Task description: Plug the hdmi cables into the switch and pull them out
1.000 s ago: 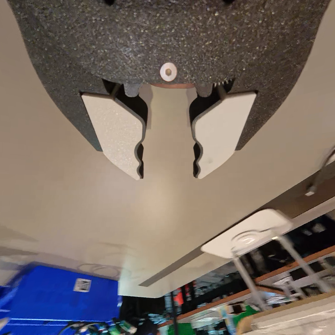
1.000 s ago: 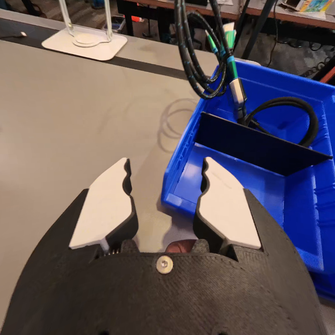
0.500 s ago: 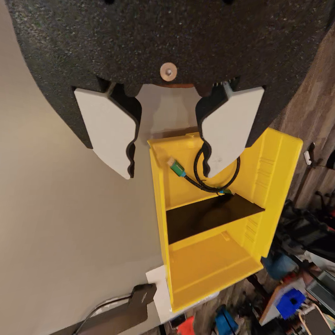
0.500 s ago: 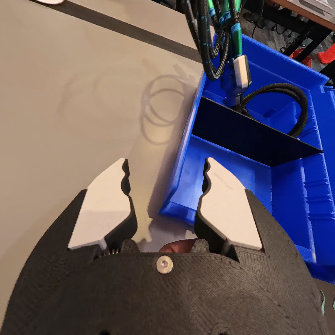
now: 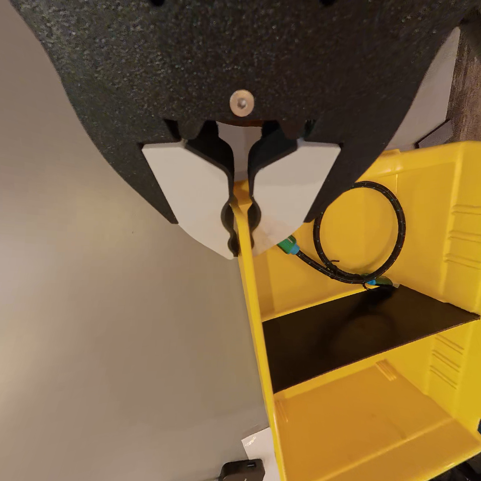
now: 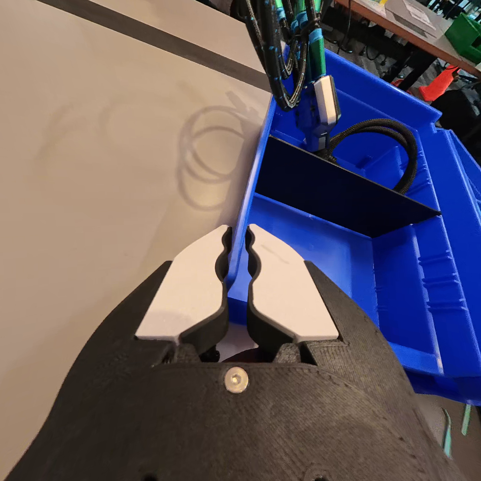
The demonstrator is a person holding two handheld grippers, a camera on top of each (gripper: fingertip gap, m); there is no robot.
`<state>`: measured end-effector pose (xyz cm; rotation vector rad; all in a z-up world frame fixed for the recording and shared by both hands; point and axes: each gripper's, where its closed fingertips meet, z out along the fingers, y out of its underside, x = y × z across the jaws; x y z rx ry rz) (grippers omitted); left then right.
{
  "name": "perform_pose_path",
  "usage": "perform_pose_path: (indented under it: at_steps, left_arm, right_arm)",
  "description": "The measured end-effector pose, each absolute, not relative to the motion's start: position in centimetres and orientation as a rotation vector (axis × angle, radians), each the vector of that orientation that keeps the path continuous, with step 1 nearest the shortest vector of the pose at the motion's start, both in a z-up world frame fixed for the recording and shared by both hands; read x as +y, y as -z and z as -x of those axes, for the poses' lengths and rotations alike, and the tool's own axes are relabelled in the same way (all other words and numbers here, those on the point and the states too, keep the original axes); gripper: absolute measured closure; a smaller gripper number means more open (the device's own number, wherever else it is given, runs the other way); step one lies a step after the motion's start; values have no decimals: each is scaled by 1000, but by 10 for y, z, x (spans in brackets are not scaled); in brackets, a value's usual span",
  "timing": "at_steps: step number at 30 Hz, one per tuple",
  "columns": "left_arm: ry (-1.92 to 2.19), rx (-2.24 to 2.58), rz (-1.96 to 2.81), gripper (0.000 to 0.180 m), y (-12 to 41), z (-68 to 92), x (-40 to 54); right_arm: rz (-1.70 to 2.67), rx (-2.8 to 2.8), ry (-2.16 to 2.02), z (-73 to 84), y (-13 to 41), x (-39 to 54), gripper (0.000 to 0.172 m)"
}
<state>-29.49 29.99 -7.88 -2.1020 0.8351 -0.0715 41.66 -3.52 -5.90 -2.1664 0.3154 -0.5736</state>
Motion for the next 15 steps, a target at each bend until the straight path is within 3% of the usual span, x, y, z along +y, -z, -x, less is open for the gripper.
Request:
perform_pose_path:
  at_steps: [15]
  left_arm:
    - [332,1321,1876,175,71,264,223]
  right_arm:
    - [2201,76,395,-368,59,-49,165]
